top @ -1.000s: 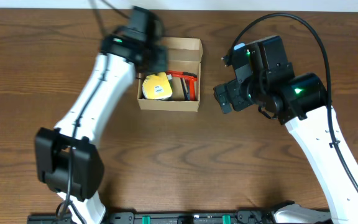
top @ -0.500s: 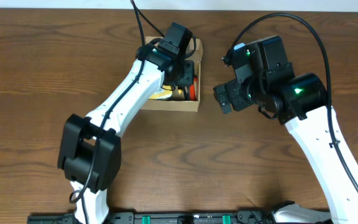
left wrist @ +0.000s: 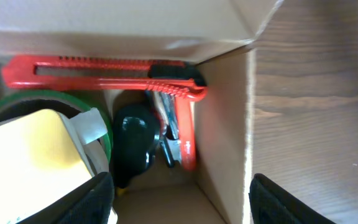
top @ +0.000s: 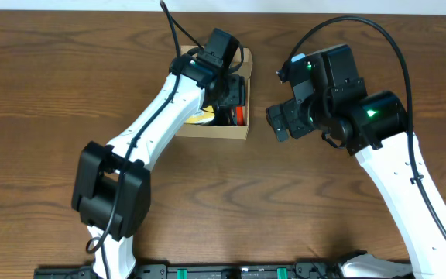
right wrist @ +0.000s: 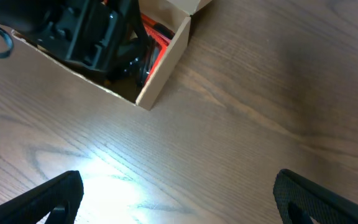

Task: Pack container
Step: 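Move both grippers to the raised lid flap at the box's back edge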

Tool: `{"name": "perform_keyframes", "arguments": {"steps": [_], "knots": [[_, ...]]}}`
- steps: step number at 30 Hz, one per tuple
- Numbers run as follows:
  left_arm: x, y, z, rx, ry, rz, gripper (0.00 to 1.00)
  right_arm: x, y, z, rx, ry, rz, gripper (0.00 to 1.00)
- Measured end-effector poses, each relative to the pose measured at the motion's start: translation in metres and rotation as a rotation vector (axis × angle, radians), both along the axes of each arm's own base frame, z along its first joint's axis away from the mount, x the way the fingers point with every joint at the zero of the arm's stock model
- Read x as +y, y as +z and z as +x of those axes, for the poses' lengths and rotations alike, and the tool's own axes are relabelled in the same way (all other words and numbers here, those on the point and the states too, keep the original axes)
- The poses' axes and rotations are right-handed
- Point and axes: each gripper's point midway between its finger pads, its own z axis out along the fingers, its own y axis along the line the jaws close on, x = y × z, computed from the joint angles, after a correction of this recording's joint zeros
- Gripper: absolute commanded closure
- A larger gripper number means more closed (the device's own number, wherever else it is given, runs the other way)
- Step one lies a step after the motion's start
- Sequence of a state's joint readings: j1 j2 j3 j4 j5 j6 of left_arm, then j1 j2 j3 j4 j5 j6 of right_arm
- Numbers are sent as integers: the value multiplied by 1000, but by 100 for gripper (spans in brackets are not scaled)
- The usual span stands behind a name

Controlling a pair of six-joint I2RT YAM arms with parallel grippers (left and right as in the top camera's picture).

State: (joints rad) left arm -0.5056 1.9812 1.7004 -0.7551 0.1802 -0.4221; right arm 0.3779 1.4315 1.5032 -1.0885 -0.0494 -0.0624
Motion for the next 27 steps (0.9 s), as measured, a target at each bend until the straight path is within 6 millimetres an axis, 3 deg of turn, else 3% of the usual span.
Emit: {"name": "perform_keyframes", "arguments": {"steps": [2, 4, 6, 8, 9, 13, 15, 16, 19, 23, 25, 27], "knots": [[1, 16, 0, -35, -6, -14, 30, 0, 0, 0, 0, 0, 0, 1], [6, 40, 3, -95, 1, -27, 38, 0, 0, 0, 0, 0, 0, 1], [14, 67, 7, -168, 16, -40, 55, 0, 0, 0, 0, 0, 0, 1], [31, 98, 16, -252, 56, -61, 84, 0, 0, 0, 0, 0, 0, 1], [43, 110, 22, -287, 82, -68, 94, 0, 0, 0, 0, 0, 0, 1], [105, 129, 47, -338, 219, -82, 94, 2, 2, 3, -13, 3, 11, 1], [135, 120, 59, -313, 279, -91, 94, 5, 5, 6, -28, 7, 23, 1], [148, 113, 64, -296, 303, -96, 94, 7, 7, 9, -41, 9, 31, 14], [185, 81, 80, -218, 372, -122, 94, 13, 13, 21, -92, 12, 61, 99], [205, 31, 95, -113, 412, -186, 94, 20, 5, 46, -120, -29, 102, 99], [203, 8, 107, -78, 411, -253, 94, 19, -12, 65, -103, -84, 126, 99], [196, -13, 116, -44, 407, -319, 94, 13, -43, 89, -61, -160, 152, 99]]}}
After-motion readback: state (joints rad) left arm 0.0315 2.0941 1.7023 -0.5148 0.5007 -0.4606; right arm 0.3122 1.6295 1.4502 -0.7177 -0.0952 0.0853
